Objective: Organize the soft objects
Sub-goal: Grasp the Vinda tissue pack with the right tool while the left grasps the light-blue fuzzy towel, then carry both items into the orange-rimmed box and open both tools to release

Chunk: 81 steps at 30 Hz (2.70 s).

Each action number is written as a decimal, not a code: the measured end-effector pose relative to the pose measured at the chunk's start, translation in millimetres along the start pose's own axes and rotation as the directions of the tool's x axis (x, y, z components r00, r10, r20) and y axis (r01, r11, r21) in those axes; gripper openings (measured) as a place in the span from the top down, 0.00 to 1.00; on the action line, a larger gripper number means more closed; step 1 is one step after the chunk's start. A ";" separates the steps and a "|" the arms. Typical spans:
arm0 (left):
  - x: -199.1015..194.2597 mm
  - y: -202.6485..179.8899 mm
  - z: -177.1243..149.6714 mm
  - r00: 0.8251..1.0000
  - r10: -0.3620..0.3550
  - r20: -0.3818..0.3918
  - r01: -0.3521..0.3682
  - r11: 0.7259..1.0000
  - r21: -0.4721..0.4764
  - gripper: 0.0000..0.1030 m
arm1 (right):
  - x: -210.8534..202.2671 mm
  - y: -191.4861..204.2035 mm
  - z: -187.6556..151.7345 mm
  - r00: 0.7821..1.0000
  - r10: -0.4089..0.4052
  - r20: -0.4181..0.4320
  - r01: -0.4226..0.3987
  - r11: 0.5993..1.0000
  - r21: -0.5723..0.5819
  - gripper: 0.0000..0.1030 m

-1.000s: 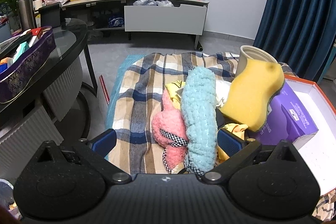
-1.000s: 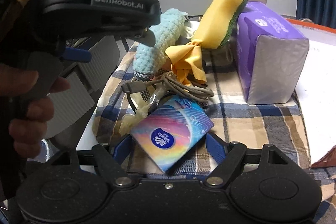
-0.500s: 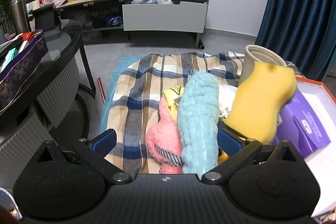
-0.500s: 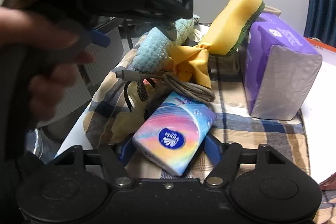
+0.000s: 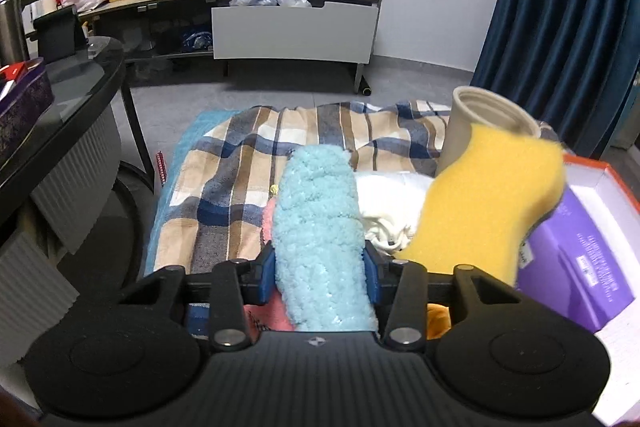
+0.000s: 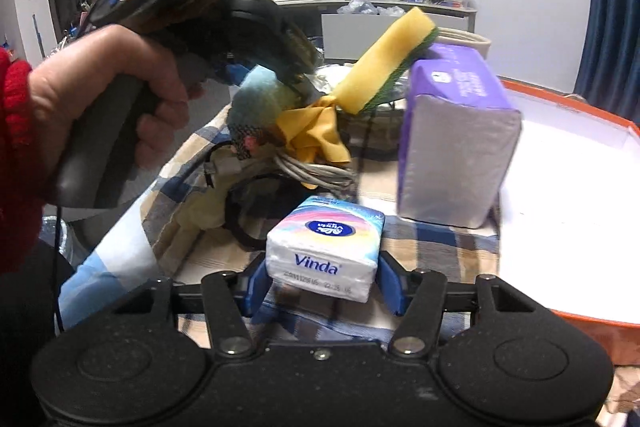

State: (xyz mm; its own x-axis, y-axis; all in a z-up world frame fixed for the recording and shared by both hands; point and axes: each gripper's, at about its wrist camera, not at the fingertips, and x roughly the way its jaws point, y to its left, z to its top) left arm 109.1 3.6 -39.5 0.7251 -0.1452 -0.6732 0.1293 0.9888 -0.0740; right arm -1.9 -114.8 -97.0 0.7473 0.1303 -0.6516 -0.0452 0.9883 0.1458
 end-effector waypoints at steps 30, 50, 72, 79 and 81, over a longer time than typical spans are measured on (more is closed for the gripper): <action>-96.7 0.0 -26.7 0.994 -0.009 0.110 0.021 0.995 -0.102 0.60 | -52.7 -14.3 54.6 0.990 -0.054 0.133 0.050 0.998 0.029 0.38; -76.9 -81.1 1.2 0.982 -0.163 0.098 0.164 0.987 0.003 0.60 | -70.4 -108.7 97.4 0.969 -0.191 0.156 0.173 0.977 0.121 0.38; -19.9 -159.4 18.7 0.963 -0.269 0.008 0.266 0.958 0.104 0.60 | -51.3 -207.1 90.9 0.947 -0.309 0.088 0.283 0.932 0.225 0.38; 2.0 -177.4 18.3 0.961 -0.275 -0.038 0.278 0.953 0.118 0.60 | -38.4 -238.5 90.3 0.940 -0.336 0.056 0.313 0.917 0.246 0.38; 8.5 -182.2 19.2 0.961 -0.270 -0.051 0.275 0.953 0.125 0.60 | -35.2 -246.8 93.6 0.941 -0.335 0.051 0.313 0.916 0.252 0.38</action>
State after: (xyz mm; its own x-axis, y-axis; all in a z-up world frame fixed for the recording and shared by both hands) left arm 104.7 -178.5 -17.6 0.6277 -0.4052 -0.6647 0.4072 0.8986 -0.1633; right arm 45.0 -370.7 -40.4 0.7522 -0.2131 -0.6236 0.3595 0.9258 0.1173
